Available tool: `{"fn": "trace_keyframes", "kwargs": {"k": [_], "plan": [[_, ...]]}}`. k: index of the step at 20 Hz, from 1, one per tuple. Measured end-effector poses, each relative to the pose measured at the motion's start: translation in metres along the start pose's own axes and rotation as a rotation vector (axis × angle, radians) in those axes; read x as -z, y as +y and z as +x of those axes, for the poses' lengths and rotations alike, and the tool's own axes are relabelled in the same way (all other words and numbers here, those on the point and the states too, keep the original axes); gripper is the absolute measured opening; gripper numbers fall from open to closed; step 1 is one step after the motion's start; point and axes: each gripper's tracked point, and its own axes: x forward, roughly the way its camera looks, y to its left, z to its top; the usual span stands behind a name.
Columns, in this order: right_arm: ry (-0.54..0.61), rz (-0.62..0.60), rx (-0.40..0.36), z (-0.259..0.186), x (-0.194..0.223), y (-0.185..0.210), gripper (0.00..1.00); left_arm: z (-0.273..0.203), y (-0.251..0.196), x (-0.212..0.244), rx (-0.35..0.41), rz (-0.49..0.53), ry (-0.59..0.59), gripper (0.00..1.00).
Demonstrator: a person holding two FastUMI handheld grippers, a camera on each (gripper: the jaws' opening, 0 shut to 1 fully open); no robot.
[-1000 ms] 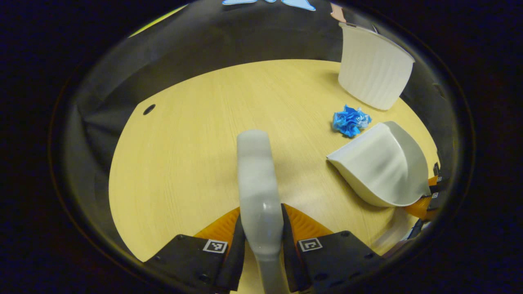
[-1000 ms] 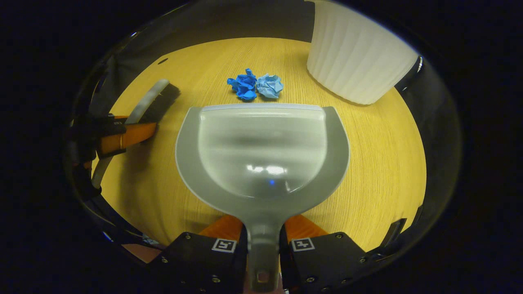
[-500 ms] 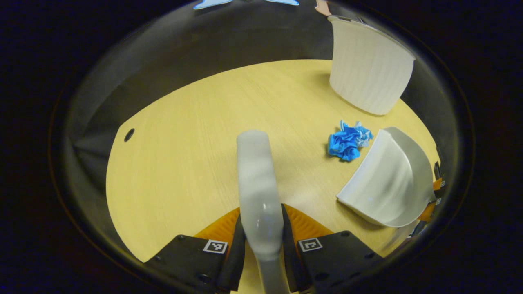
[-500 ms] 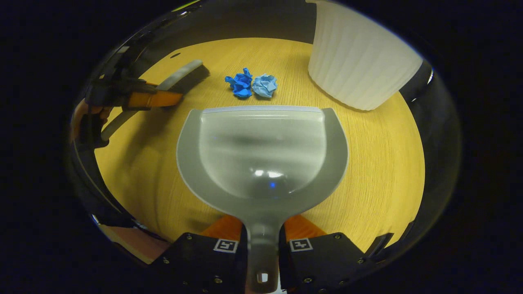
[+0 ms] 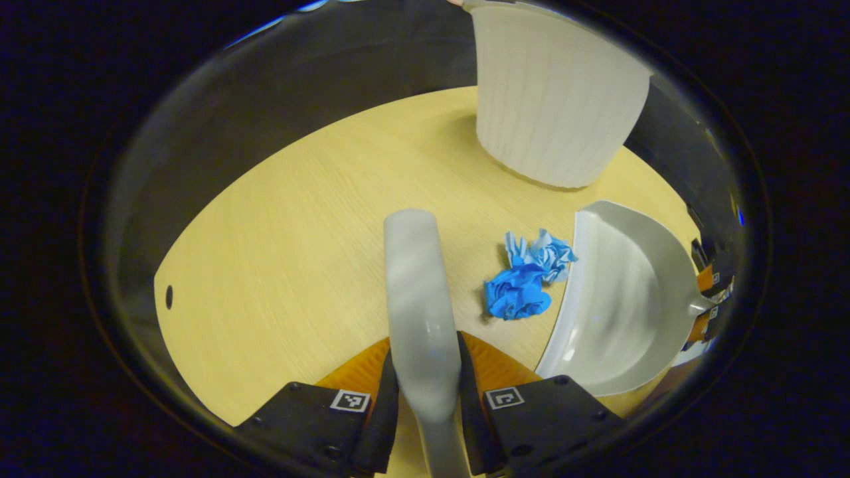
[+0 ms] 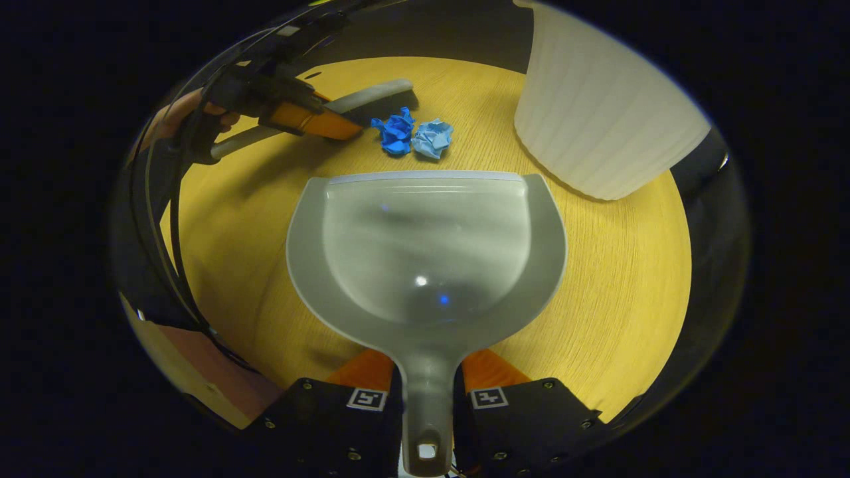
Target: Pick up the small broom and dustpan from the desktop, sweep the trash into the dustpan with the broom, and then empty the trash into the garbage bin.
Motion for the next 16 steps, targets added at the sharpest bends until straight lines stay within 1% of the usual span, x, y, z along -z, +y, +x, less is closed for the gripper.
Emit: {"fn": "trace_keyframes", "kwargs": {"k": [1, 2, 4, 7, 10, 14, 15, 16], "plan": [[-0.001, -0.007, -0.002, -0.001, -0.001, -0.002, 0.31, 0.001, -0.004, -0.006, 0.026, 0.038, 0.009, 0.46], [0.001, -0.017, -0.005, 0.0, -0.001, -0.004, 0.31, -0.002, -0.007, -0.01, 0.05, 0.081, 0.019, 0.51], [0.004, -0.038, -0.005, -0.001, -0.001, -0.008, 0.31, -0.01, -0.011, -0.021, 0.077, 0.151, 0.034, 0.51], [0.001, -0.044, -0.011, -0.002, -0.004, -0.007, 0.31, -0.025, -0.016, -0.033, 0.107, 0.207, 0.057, 0.51], [-0.002, -0.047, -0.014, -0.006, -0.016, 0.001, 0.31, -0.045, -0.032, -0.044, 0.161, 0.207, 0.064, 0.51], [-0.016, -0.042, -0.02, -0.012, -0.034, 0.007, 0.31, -0.08, -0.057, -0.063, 0.236, 0.183, 0.06, 0.46], [-0.021, -0.038, -0.024, -0.013, -0.04, 0.008, 0.31, -0.091, -0.062, -0.068, 0.255, 0.173, 0.057, 0.49], [-0.026, -0.037, -0.027, -0.013, -0.046, 0.008, 0.31, -0.101, -0.067, -0.073, 0.272, 0.159, 0.055, 0.48]]}}
